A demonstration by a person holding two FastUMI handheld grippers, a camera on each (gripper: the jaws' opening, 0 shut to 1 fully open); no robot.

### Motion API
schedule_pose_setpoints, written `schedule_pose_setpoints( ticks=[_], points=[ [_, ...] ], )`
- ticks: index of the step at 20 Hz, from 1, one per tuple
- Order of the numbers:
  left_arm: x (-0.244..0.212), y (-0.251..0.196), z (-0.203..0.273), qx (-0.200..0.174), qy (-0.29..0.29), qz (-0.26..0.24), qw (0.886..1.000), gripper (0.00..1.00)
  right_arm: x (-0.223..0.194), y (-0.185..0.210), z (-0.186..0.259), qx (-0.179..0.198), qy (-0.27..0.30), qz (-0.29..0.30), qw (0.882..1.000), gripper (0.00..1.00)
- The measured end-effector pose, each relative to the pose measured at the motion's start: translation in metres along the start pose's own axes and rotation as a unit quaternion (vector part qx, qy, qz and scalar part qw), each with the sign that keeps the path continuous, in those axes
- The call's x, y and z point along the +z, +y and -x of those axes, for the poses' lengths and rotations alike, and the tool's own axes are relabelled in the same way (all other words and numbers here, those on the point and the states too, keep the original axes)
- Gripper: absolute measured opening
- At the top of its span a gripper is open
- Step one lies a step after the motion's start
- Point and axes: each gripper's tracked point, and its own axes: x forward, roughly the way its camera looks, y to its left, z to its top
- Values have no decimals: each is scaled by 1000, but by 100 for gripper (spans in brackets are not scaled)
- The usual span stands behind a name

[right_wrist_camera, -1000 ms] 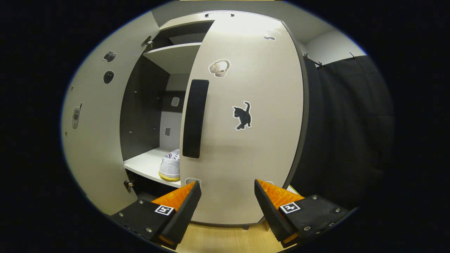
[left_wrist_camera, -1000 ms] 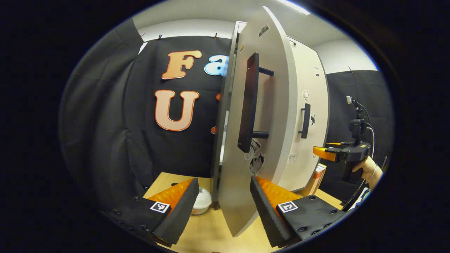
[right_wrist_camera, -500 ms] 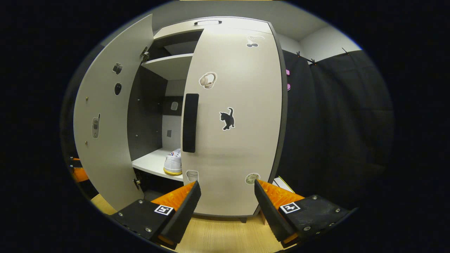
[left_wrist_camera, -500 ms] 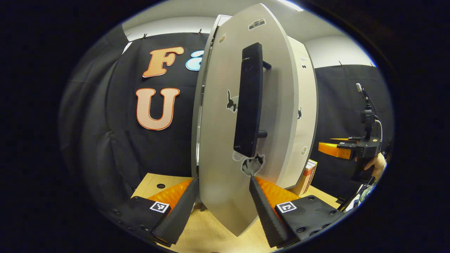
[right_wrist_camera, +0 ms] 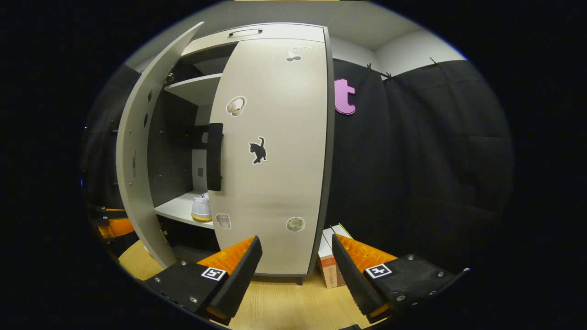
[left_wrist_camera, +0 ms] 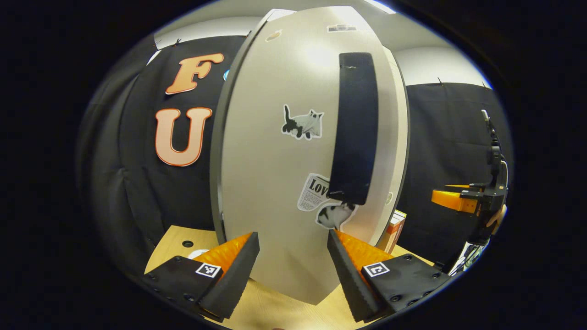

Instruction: Grab one shoe with the right hand and put it into the shoe cabinet, grab the other shoe with the left hand and put it into the shoe cabinet; then close the right door with the right hand and the left door with the left hand.

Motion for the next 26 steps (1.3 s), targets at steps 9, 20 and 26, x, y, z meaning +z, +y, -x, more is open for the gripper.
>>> schedule_pose_setpoints(
  ticks=[9,20,26],
  points=[
    [-7,-10,-53,34,10,-12,999,97,-20,-39,1,-26,16,-7,1000,94],
    [-4,-14,-57,88,8,-6,996,97,-22,-62,-7,-15,17,-26,999,94],
    [10,-12,-49,119,1,-3,993,97,-1,-81,-8,-6,5,-24,1000,94]
  ],
)
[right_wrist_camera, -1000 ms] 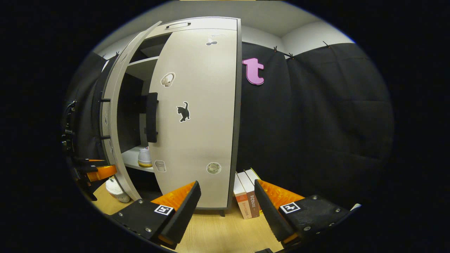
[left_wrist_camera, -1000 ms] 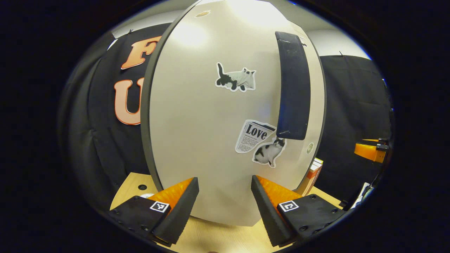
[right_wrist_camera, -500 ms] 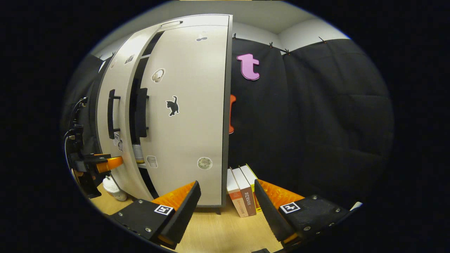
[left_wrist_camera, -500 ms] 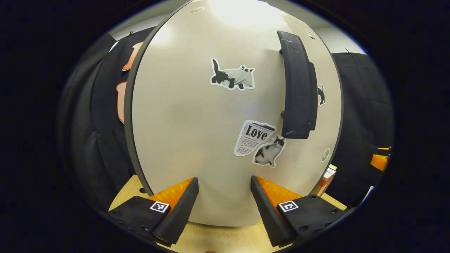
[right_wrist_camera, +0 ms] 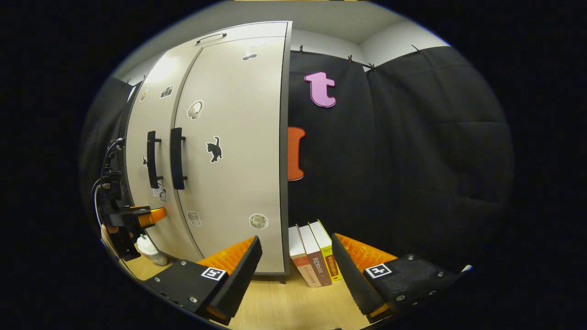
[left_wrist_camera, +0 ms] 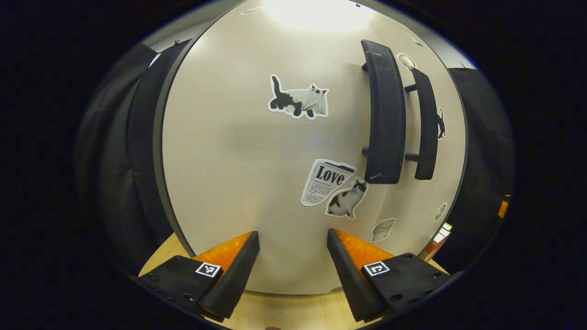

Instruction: Grab one shoe with the right hand and put it into the shoe cabinet, grab the other shoe with the left hand and put it into the shoe cabinet; then close the right door with the right hand and the left door with the left hand.

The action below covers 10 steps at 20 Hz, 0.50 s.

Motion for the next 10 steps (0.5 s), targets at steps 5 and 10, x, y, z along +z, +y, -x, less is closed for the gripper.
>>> schedule_pose_setpoints(
  ticks=[5,10],
  points=[
    [51,8,64,-5,-38,20,999,97,31,-19,12,1,-19,19,1000,94],
    [101,44,151,41,-89,-39,994,96,72,-35,29,5,-54,17,998,94]
  ],
)
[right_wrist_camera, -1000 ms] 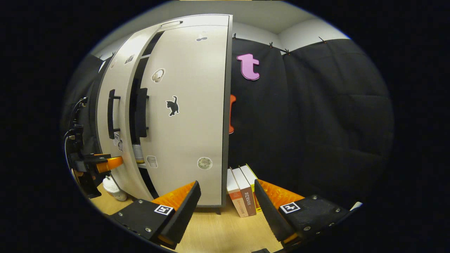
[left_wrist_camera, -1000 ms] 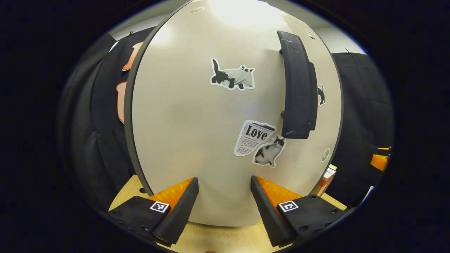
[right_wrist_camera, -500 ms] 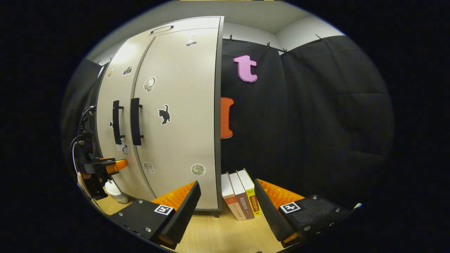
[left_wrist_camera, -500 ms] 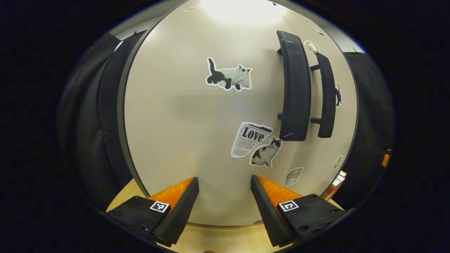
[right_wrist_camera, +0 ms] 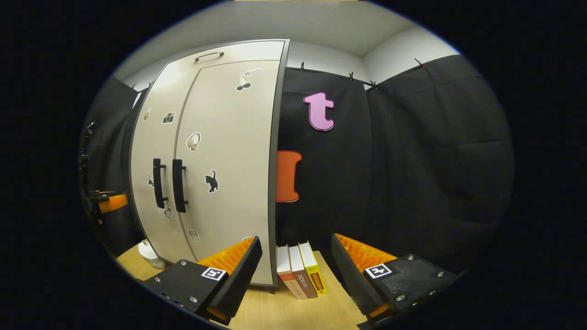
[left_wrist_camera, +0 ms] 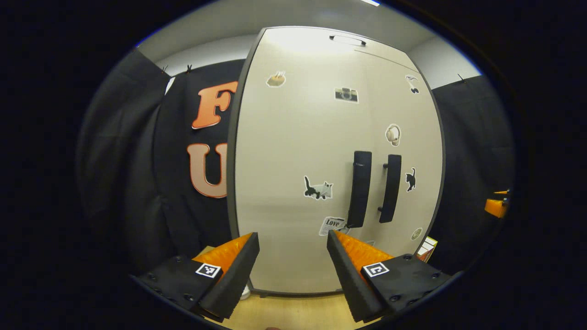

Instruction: Grab one shoe with the right hand and put it into the shoe cabinet, grab the other shoe with the left hand and put it into the shoe cabinet; then close the right door with the right hand and the left door with the left hand.

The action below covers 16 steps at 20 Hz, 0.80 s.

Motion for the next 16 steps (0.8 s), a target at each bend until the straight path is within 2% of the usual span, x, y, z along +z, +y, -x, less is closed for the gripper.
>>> schedule_pose_setpoints(
  ticks=[2,3,5,6,10,11,12,16],
  points=[
    [13,21,28,30,-11,-12,999,96,9,-7,4,-2,-11,6,1000,94],
    [16,29,40,40,-12,-11,999,96,13,-10,5,-2,-13,7,1000,98],
    [17,44,61,57,-7,-3,998,96,15,-13,6,2,-15,8,1000,98],
    [17,52,69,67,-8,-1,998,97,17,-14,7,5,-16,8,1000,94],
    [27,83,100,110,-20,8,994,96,21,-15,7,10,-24,13,1000,94],
    [29,89,106,116,-24,8,993,94,21,-13,8,12,-25,11,1000,98],
    [31,93,110,121,-27,8,992,97,21,-9,8,15,-25,9,1000,94],
    [36,106,120,117,-34,16,992,94,25,6,11,15,-31,15,999,94]
  ],
)
